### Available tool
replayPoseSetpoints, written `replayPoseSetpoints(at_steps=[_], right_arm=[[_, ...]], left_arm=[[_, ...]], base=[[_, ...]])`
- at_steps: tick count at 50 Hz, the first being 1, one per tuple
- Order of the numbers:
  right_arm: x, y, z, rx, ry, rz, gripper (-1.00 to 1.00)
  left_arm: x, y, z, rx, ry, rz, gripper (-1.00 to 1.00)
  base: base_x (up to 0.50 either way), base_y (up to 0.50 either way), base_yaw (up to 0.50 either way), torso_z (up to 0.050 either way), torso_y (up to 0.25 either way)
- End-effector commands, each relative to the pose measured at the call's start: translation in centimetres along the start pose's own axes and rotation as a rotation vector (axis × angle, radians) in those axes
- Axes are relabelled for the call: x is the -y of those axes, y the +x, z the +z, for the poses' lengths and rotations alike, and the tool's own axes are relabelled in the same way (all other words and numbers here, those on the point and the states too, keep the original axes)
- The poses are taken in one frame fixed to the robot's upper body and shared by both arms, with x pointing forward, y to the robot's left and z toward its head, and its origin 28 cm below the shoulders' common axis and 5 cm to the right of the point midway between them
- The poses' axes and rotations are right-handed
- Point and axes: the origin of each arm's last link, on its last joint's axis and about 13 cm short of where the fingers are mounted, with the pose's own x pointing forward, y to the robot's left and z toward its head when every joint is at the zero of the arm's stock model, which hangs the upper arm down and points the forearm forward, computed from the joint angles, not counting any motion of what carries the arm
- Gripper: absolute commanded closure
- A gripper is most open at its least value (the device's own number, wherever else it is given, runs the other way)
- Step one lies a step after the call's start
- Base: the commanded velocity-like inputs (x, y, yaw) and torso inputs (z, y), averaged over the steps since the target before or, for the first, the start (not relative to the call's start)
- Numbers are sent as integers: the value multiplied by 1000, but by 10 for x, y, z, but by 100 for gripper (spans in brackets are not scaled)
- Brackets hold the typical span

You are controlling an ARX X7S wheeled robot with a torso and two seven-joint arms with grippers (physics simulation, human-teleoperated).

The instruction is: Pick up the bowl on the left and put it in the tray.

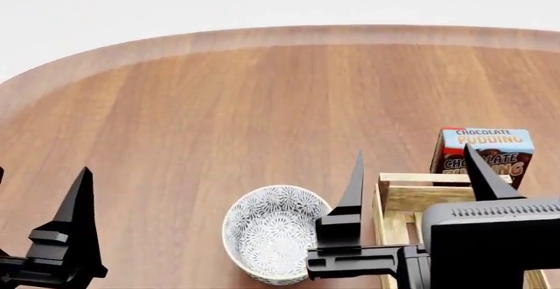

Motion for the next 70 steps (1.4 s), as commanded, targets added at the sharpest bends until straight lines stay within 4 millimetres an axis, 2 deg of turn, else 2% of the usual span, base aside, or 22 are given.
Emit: replayPoseSetpoints(at_steps=[1,4,5,7,33,70], right_arm=[[-1,-1,-2,0,0,2,-100],[-1,0,-4,-3,1,5,-100],[-1,0,-4,-4,1,6,-100],[-1,0,-4,-4,3,6,-100],[0,0,-2,-2,0,12,-100],[-3,0,-11,-20,-6,26,-100]], left_arm=[[-2,0,-3,11,-25,10,-100],[-2,0,-3,-10,-75,-21,-100],[-3,1,-2,23,-23,-5,-100],[-3,0,0,39,-35,5,-100],[-2,0,-2,38,11,2,-100],[-4,-1,-9,22,-4,32,-100]], base=[[0,0,0,0,0],[0,0,0,0,0],[0,0,0,0,0],[0,0,0,0,-90],[0,0,0,0,-250],[0,0,0,0,-250]])
